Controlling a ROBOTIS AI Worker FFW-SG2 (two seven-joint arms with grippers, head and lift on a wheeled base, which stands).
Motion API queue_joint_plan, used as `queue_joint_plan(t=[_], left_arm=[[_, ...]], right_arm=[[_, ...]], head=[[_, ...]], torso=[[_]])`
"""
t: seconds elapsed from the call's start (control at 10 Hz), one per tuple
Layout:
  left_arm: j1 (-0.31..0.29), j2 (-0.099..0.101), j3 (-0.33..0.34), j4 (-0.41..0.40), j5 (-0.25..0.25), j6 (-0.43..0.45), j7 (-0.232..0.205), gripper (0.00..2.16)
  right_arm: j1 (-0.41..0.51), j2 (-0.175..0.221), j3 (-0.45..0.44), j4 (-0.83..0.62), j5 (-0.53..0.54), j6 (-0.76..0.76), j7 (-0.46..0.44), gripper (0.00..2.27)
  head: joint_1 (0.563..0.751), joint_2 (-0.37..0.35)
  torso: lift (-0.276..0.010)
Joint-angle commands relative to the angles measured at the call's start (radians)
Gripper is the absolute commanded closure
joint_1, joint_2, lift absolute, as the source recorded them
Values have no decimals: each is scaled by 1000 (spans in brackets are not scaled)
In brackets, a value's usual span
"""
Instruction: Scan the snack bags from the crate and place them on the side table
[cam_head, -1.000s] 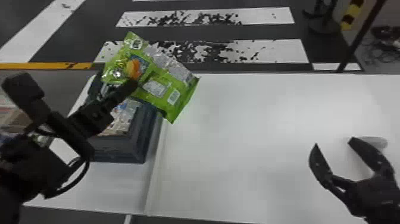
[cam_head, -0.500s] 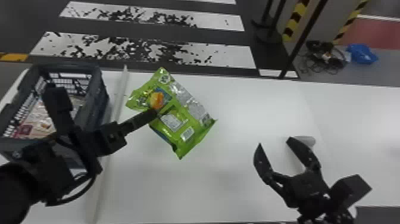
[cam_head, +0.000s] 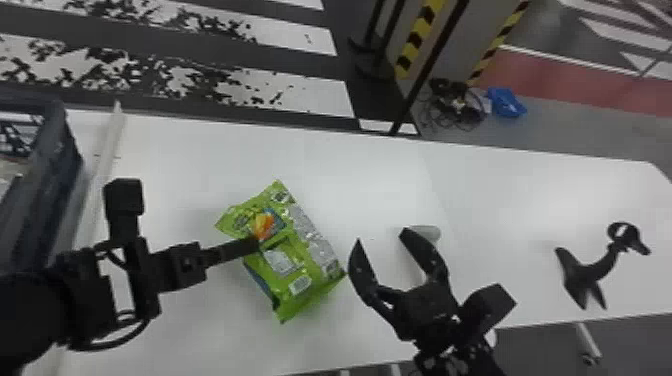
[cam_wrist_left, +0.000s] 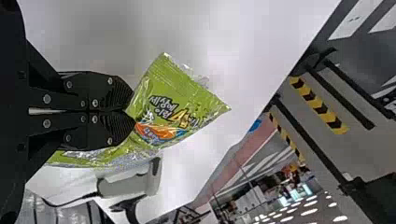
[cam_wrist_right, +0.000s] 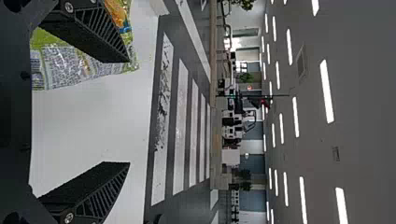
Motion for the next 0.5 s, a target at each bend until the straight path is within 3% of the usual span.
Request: queue_joint_plan(t=[0.0,0.1,0.2,0.4], left_arm=[[-27,-3,-51,60,-40,-24,-1,1760],[-30,-3,-73,64,-52,-58,0,785],[-33,-3,-80,63,-71,-61,-1,53],[-33,-3,-79,51,-74,-61,28,9]], right_arm=[[0,4,1,2,0,0,0,87],[0,4,1,2,0,0,0,87],[0,4,0,2,-2,0,0,87],[2,4,1,0,-2,-3,0,87]], head=[[695,-350],[695,-350],[695,-350],[695,-350]], torso=[[-95],[-95],[-95],[-95]])
